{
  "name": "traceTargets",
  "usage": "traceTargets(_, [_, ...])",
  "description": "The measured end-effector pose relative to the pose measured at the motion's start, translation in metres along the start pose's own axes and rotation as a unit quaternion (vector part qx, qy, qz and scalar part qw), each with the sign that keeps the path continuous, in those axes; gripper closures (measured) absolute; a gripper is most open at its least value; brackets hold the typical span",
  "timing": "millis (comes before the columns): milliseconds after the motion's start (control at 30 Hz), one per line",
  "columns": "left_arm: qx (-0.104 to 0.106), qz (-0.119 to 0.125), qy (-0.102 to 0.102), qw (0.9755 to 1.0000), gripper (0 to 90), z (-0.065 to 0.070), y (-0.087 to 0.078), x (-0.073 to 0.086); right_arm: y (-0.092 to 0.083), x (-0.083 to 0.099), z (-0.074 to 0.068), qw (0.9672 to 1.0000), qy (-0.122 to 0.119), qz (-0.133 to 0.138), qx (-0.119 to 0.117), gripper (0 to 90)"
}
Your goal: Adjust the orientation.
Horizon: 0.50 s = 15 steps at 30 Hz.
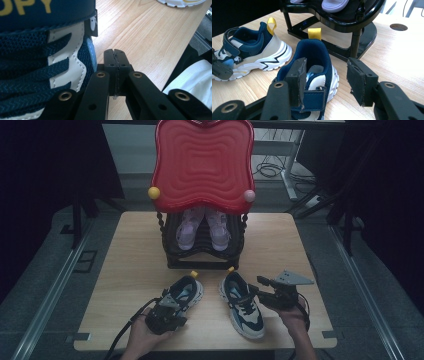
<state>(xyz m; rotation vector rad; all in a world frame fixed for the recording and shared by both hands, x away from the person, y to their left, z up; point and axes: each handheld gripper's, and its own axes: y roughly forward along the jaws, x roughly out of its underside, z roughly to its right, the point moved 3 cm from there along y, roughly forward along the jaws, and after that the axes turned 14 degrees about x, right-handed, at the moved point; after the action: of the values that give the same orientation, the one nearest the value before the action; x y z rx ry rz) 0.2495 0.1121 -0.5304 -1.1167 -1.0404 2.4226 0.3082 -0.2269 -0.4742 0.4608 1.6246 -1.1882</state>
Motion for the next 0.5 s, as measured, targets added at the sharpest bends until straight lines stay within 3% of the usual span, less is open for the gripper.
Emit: traceTargets(500, [-0.011, 0.008, -0.036, 0.9993, 89.9, -0.028, -0.027, 0.010, 0.000, 0.002, 0.007, 0.9999, 0.008, 0.000, 0.007, 50.0])
